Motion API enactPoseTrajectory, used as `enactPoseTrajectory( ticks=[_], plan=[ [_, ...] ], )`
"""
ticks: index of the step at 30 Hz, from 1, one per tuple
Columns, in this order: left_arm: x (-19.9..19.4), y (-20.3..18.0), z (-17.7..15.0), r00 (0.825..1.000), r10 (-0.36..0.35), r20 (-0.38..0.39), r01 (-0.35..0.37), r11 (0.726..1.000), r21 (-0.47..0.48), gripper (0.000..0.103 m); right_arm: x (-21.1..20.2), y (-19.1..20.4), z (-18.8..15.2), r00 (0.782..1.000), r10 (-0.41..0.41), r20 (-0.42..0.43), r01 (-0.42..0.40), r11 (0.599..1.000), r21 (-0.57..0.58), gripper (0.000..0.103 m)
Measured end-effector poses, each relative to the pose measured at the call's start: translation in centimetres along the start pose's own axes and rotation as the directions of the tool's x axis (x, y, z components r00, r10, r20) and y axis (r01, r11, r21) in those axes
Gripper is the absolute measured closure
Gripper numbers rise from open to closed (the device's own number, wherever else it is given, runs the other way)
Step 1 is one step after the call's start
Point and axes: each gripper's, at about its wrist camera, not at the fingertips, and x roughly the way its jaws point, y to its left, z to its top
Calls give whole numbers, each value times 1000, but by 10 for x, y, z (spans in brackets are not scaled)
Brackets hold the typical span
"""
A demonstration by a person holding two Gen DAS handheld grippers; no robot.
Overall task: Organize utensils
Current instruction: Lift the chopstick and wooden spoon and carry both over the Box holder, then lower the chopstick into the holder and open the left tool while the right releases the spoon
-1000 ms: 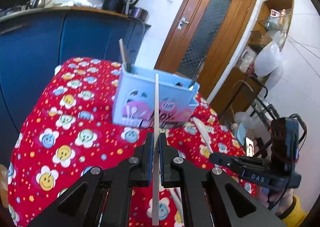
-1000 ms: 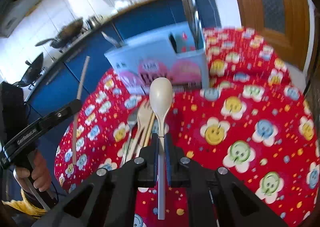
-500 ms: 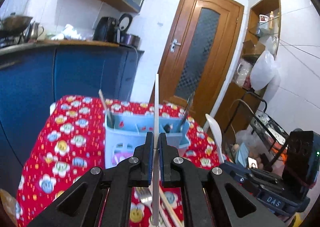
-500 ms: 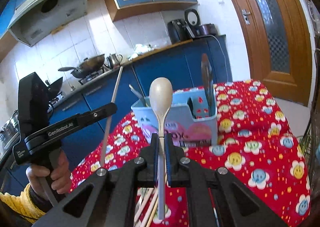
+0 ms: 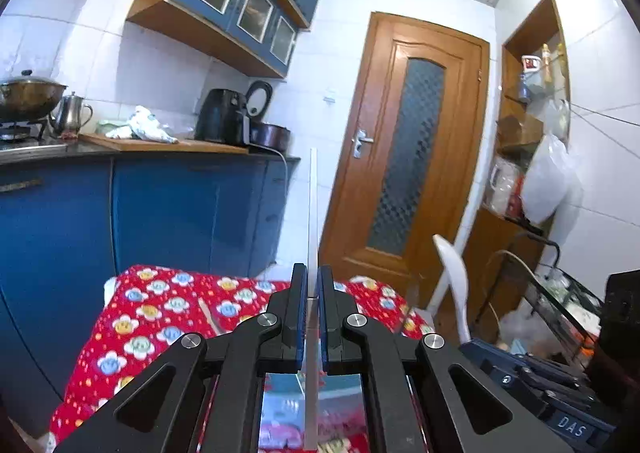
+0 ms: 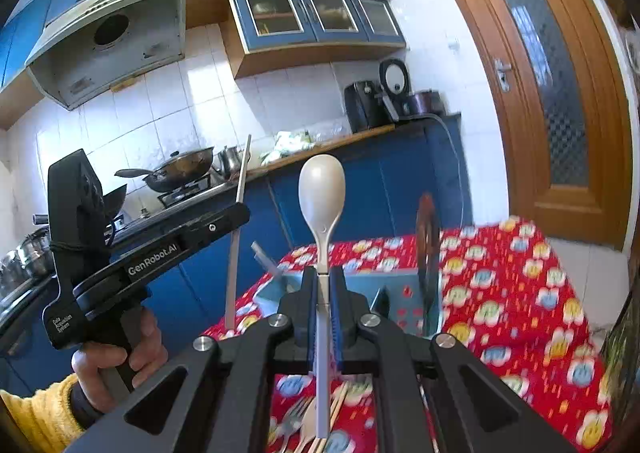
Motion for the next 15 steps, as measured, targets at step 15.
enactPoseTrajectory(
  ticks=[15],
  plan=[
    [47,12,-21,983,142,119,-148,988,50,98,59,-40,13,997,-14,75,15,1000,-16,95]
  ],
)
